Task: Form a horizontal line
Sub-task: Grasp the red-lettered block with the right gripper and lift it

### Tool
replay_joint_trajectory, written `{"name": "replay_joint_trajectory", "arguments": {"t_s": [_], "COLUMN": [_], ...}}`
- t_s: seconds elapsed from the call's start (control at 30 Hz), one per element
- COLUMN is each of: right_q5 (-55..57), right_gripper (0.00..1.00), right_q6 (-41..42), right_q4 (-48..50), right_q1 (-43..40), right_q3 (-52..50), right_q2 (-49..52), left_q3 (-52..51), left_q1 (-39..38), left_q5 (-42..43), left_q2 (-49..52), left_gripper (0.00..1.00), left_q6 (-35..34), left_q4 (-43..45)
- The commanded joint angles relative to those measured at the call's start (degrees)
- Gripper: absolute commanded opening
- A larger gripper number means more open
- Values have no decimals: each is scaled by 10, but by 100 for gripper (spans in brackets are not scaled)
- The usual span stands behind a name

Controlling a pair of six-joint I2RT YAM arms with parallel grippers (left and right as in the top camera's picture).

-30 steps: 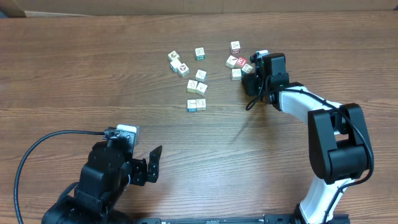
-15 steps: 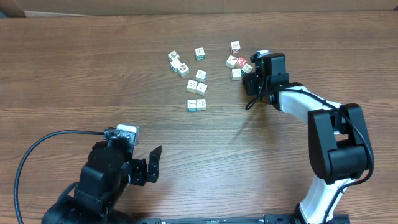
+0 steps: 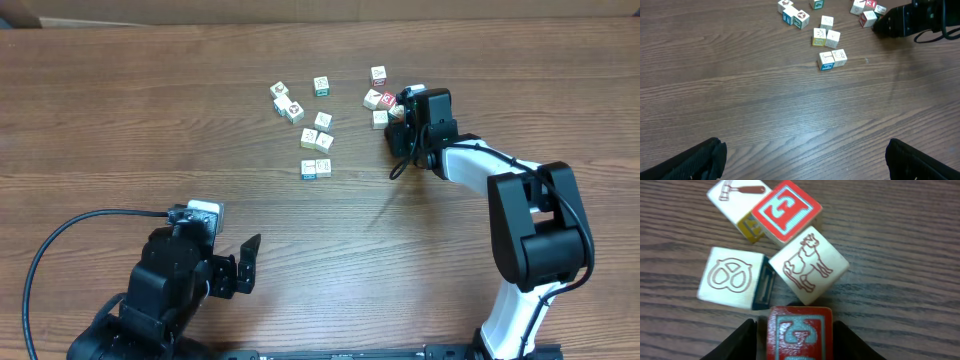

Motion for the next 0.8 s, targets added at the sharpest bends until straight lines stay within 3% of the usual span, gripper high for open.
{"name": "replay_joint_trajectory", "arguments": {"t_s": [0.0, 0.77], "right_q5": [10, 15], "right_gripper": [44, 31], "right_q6": [4, 15], "right_q4": [8, 16], "right_q1": [2, 2], "right_q3": [14, 14], "right_q2": [4, 4], "left_q3": [-2, -2], "left_q1": [-4, -4], "left_q5": [-8, -8], "left_q2": [-4, -4], "left_gripper": [100, 100], "left_q6": [-8, -8], "left_q4": [1, 1]}}
